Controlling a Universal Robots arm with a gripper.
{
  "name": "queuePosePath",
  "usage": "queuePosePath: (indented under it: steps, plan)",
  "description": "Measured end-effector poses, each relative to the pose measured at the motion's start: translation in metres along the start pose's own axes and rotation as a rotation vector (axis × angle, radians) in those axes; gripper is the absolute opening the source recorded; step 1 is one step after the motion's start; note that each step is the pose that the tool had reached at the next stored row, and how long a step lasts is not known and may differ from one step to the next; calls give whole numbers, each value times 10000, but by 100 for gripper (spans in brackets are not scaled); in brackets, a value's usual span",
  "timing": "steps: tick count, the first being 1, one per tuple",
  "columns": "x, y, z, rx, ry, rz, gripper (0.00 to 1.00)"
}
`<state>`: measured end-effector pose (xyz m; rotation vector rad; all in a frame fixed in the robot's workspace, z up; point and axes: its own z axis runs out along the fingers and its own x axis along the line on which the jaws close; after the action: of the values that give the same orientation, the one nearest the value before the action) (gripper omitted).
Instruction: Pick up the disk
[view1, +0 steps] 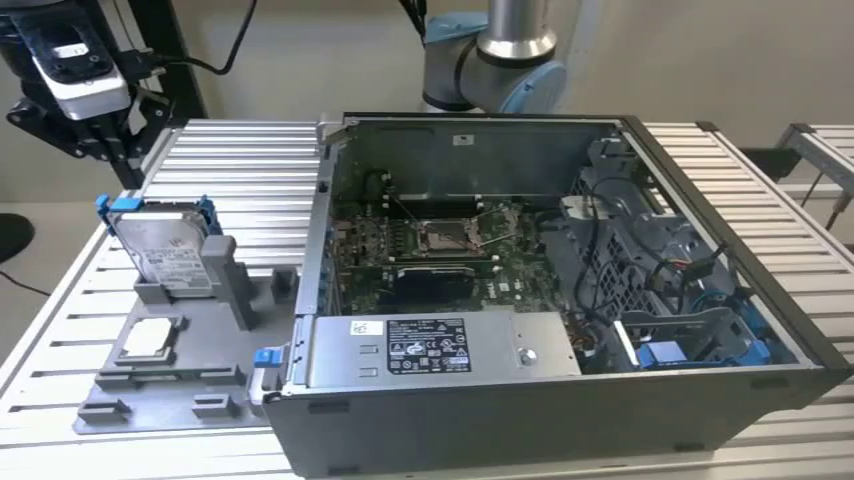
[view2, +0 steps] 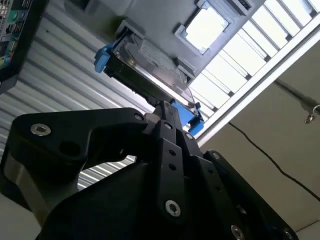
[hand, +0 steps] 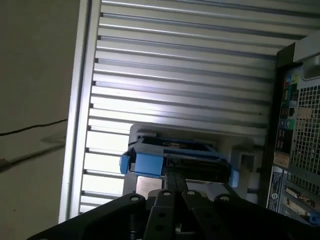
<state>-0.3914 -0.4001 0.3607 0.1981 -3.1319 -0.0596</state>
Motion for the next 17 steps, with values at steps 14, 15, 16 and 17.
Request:
queuePosePath:
  steps: [14, 15, 16, 17]
  plan:
    - [0, 0, 0, 8, 99, -2549, 0]
    - [0, 0, 0, 10, 105, -2719, 0]
    - [1, -1, -1, 11, 114, -2904, 0]
    - [1, -1, -1, 12, 120, -3083, 0]
